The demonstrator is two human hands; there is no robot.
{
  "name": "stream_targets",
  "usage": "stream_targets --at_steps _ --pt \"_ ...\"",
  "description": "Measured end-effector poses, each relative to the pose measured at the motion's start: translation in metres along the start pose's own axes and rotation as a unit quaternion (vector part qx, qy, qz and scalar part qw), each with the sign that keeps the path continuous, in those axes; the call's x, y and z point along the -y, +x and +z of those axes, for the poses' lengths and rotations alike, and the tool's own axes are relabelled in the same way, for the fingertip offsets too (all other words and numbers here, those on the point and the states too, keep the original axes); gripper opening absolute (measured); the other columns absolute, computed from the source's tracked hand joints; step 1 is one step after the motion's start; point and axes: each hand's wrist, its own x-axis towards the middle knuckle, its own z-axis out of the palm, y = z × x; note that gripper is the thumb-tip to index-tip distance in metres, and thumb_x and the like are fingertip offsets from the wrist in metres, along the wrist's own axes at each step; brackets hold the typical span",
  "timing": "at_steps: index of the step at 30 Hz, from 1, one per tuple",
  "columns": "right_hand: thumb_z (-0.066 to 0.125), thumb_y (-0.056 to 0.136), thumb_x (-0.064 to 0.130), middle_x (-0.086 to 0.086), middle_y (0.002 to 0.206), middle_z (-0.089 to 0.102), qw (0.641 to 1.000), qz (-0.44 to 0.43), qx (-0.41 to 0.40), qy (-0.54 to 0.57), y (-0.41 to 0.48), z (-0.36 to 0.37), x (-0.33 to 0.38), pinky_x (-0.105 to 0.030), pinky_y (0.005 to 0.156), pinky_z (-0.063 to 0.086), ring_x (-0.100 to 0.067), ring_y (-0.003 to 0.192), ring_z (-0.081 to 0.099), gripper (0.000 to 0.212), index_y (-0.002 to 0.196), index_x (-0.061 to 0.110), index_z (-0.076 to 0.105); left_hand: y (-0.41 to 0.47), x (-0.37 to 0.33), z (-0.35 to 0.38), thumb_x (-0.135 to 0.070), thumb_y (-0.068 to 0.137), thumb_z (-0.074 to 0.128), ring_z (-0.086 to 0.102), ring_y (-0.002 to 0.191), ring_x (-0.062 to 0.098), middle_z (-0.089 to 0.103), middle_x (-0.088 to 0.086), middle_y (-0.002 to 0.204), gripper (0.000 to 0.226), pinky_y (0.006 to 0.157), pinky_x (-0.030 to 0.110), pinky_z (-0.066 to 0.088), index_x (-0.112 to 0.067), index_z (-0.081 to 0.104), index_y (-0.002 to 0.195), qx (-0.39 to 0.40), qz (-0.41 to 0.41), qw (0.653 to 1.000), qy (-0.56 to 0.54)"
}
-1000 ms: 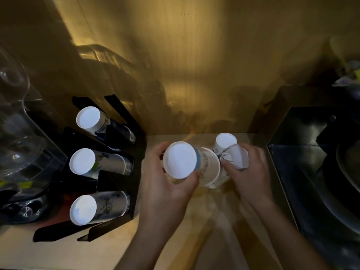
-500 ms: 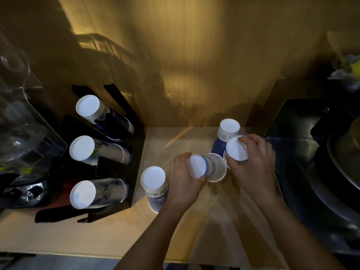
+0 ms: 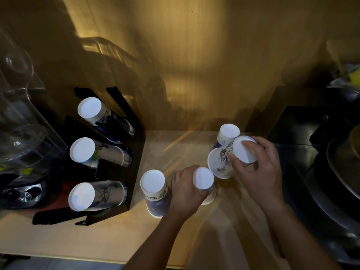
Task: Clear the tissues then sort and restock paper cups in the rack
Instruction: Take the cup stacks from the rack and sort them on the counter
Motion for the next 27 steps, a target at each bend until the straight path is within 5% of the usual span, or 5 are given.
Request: stream_targets --at_steps 10,13,18,23,27 --pt "0.065 0.076 0.032 -0.021 0.112 0.055 0.995 -0.079 0.030 0.055 0.006 -0.001 0.013 -0.039 0.085 0.048 -0.029 0.102 0.055 0.042 0.102 0.000 0.064 0.009 0.015 0.015 -0.059 0.057 0.067 0.036 0.123 0.022 0.037 -0.021 0.104 0.072 0.095 0.039 0.030 -0.045 0.040 0.123 0.037 -0.049 0.996 -0.059" --pt "0.069 0.072 0.027 -0.020 0.111 0.057 0.993 -0.070 0.086 0.045 0.001 0.010 0.008 -0.038 0.083 0.050 -0.027 0.103 0.054 0.040 0.103 0.002 0.065 0.012 0.011 0.018 -0.073 0.052 0.061 0.047 0.115 0.013 0.057 -0.022 0.110 0.072 0.090 0.035 0.036 -0.046 0.046 0.116 0.021 -0.041 0.997 -0.054" --pt "0.070 0.072 0.028 -0.016 0.114 0.057 0.988 -0.035 0.140 0.048 -0.004 0.030 -0.011 -0.035 0.086 0.045 -0.029 0.106 0.053 0.039 0.105 0.007 0.064 0.011 0.021 0.023 -0.061 0.056 0.072 0.058 0.098 -0.003 0.062 -0.023 0.098 0.053 0.076 0.010 0.036 -0.051 0.048 0.101 0.029 -0.032 0.998 -0.038" --pt "0.068 0.079 0.031 -0.007 0.134 0.044 0.958 0.025 0.284 -0.021 -0.028 0.057 -0.038 -0.039 0.097 0.043 -0.022 0.121 0.041 0.049 0.123 0.018 0.051 0.003 0.025 0.034 -0.046 0.060 0.072 0.055 0.099 0.008 0.063 -0.006 0.113 0.061 0.084 0.022 0.044 -0.038 0.045 0.115 0.026 0.035 0.999 -0.017" --pt "0.074 0.074 0.024 -0.013 0.127 0.051 0.966 -0.003 0.259 -0.020 -0.035 0.070 -0.045 -0.036 0.090 0.043 -0.030 0.113 0.048 0.044 0.112 0.011 0.059 0.010 0.018 0.038 -0.051 0.065 0.060 0.054 0.108 0.015 0.061 -0.005 0.117 0.063 0.094 0.041 0.044 -0.029 0.049 0.123 0.004 -0.001 0.997 -0.075"
